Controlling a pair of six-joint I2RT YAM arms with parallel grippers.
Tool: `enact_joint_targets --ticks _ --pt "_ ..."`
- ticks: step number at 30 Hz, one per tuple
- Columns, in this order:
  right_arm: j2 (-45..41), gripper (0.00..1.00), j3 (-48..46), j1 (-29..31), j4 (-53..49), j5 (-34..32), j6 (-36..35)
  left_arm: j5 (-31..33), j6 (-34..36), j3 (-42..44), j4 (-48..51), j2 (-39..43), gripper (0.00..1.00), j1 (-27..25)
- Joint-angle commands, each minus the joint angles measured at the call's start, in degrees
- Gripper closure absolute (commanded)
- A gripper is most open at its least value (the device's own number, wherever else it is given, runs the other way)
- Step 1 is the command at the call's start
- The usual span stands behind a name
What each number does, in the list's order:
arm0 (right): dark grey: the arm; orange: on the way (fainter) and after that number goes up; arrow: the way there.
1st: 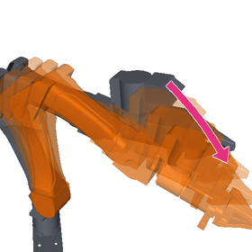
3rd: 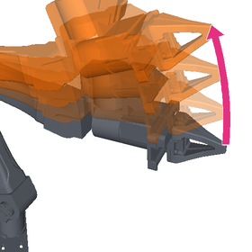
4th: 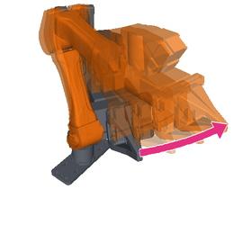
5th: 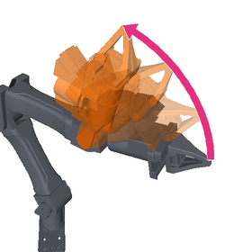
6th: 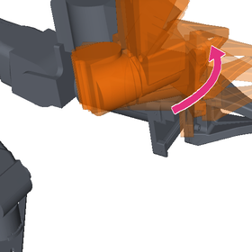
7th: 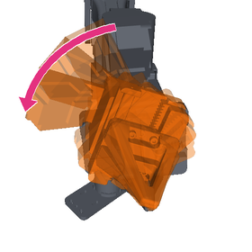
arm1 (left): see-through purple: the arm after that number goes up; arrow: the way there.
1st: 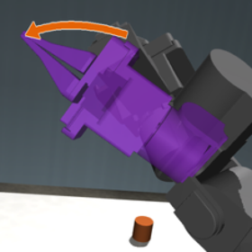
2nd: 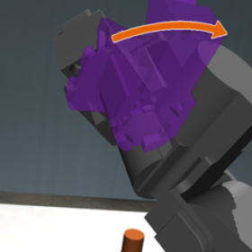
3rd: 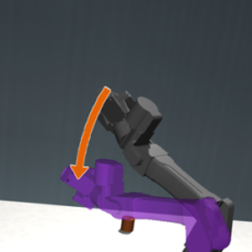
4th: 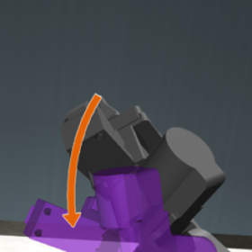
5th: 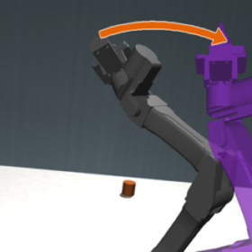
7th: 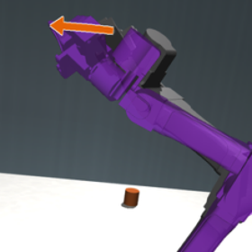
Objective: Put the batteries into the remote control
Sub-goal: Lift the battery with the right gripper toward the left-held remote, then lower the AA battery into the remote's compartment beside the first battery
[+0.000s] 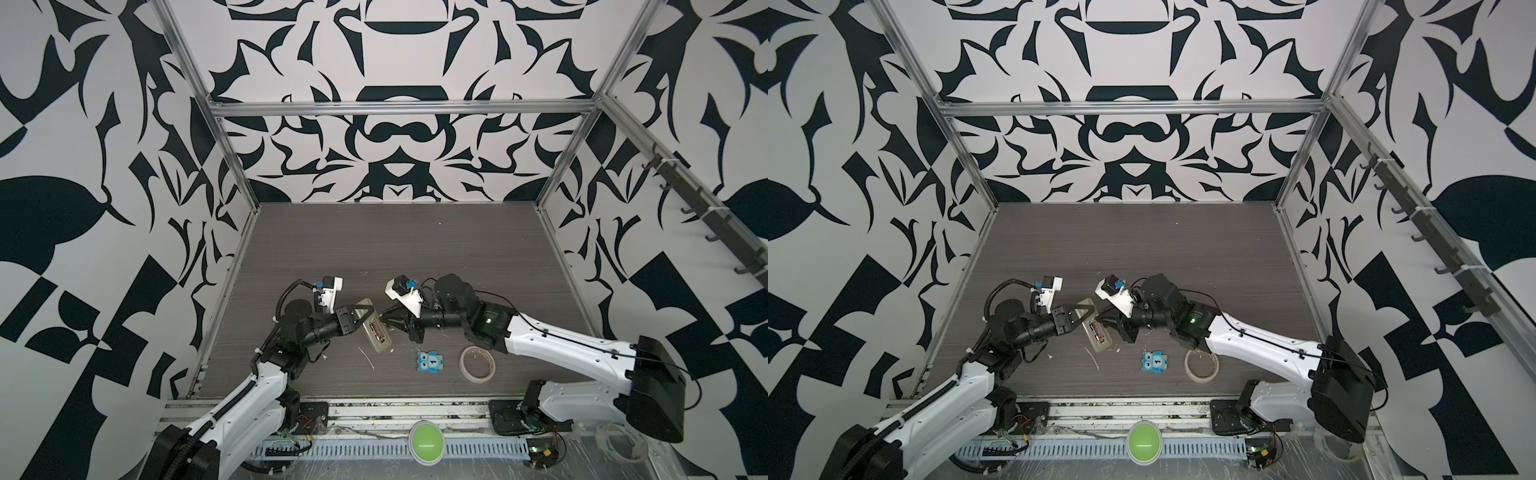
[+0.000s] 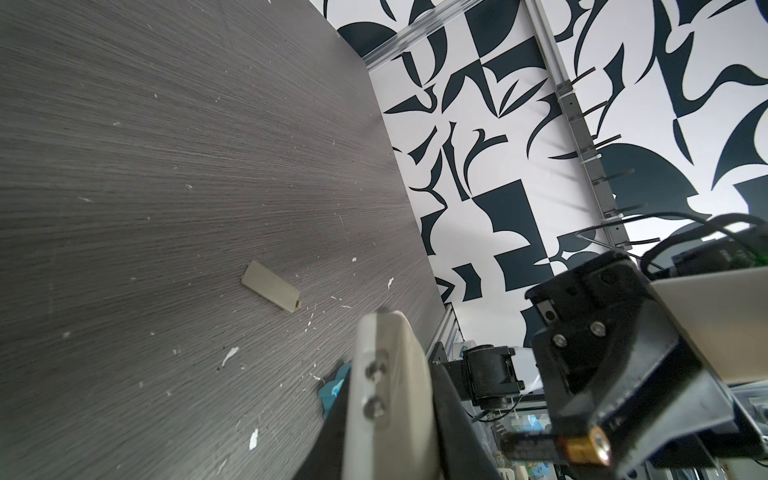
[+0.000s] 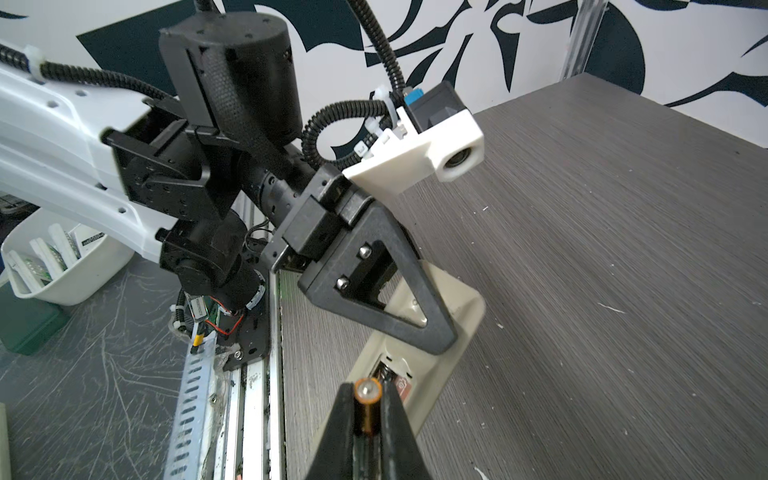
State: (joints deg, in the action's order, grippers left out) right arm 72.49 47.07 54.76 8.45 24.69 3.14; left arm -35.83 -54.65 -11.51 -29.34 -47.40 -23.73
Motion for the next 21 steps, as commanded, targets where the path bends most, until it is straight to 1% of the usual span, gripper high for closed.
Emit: enact_joint_targets --ticks 1,12,21 --pt "0.5 1.0 -0.5 0.3 5.4 0.7 0.8 -0.1 -0.7 -0.5 -2.0 1.0 1.0 0.2" --pt "2.9 1.0 -1.6 0.8 11.7 1.3 2.1 0.3 -1.2 -0.2 -1.9 2.0 1.0 0.2" --pt "5.1 1.0 -2.1 1.2 13.1 1.1 2.9 0.7 -1.2 0.0 -1.9 2.4 1.0 0.2"
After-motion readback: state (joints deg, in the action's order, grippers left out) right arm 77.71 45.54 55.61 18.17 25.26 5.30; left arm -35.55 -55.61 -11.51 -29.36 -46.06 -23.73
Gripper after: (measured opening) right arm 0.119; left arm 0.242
